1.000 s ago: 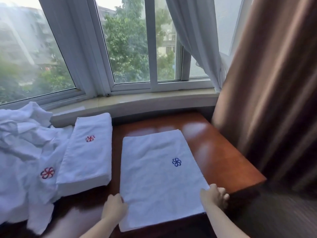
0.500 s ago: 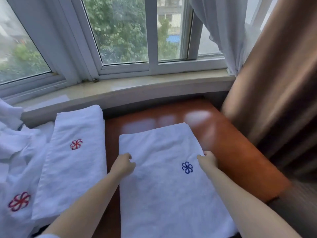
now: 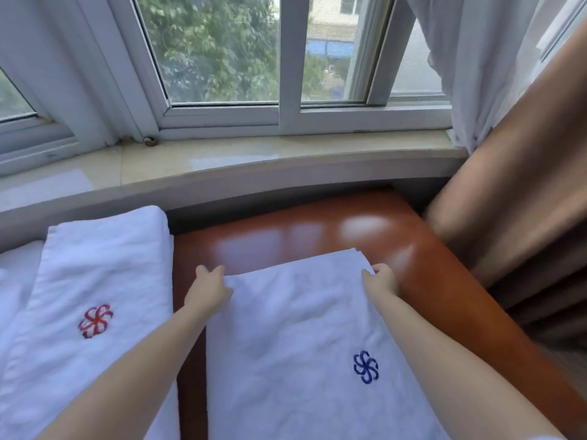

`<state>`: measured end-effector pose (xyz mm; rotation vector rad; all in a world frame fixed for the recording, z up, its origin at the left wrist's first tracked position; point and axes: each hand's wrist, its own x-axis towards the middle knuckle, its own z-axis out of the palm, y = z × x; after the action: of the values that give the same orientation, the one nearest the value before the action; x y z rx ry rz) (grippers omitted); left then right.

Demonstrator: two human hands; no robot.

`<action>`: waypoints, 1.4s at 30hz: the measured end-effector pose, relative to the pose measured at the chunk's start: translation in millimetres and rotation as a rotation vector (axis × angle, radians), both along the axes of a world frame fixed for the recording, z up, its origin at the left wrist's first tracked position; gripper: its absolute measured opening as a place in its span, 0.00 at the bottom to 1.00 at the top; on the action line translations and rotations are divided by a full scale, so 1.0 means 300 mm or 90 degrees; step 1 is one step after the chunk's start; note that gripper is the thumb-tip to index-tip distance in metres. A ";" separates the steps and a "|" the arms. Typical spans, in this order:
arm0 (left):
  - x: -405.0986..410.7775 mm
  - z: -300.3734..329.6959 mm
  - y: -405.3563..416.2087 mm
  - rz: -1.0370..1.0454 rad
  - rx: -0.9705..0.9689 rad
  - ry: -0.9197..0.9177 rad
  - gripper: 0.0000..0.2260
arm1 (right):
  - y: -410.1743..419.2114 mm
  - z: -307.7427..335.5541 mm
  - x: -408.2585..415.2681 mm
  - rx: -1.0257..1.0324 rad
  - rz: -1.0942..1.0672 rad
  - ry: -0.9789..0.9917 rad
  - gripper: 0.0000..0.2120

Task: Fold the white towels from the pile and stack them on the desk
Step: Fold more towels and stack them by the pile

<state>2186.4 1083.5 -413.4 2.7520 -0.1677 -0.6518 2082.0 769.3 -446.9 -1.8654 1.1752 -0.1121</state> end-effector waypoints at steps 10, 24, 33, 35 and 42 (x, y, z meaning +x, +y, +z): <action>0.072 -0.023 0.010 0.066 0.036 0.049 0.14 | -0.011 0.001 0.079 -0.109 -0.011 -0.182 0.07; 0.164 -0.011 0.025 0.324 -0.088 0.153 0.03 | -0.006 0.000 0.201 -0.107 0.082 0.031 0.06; 0.123 0.045 0.039 0.157 0.049 0.086 0.11 | 0.002 0.064 0.217 -0.007 0.258 0.041 0.07; 0.108 0.075 0.036 0.164 -0.007 0.034 0.07 | 0.004 0.104 0.198 -0.080 0.272 0.042 0.10; 0.074 0.380 0.004 0.220 -0.240 -0.232 0.05 | -0.008 0.482 0.161 -0.379 0.219 0.056 0.08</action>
<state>2208.7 1084.6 -299.4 2.4197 0.0987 -0.0194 2130.4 766.9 -302.3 -2.5933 0.9170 -0.2043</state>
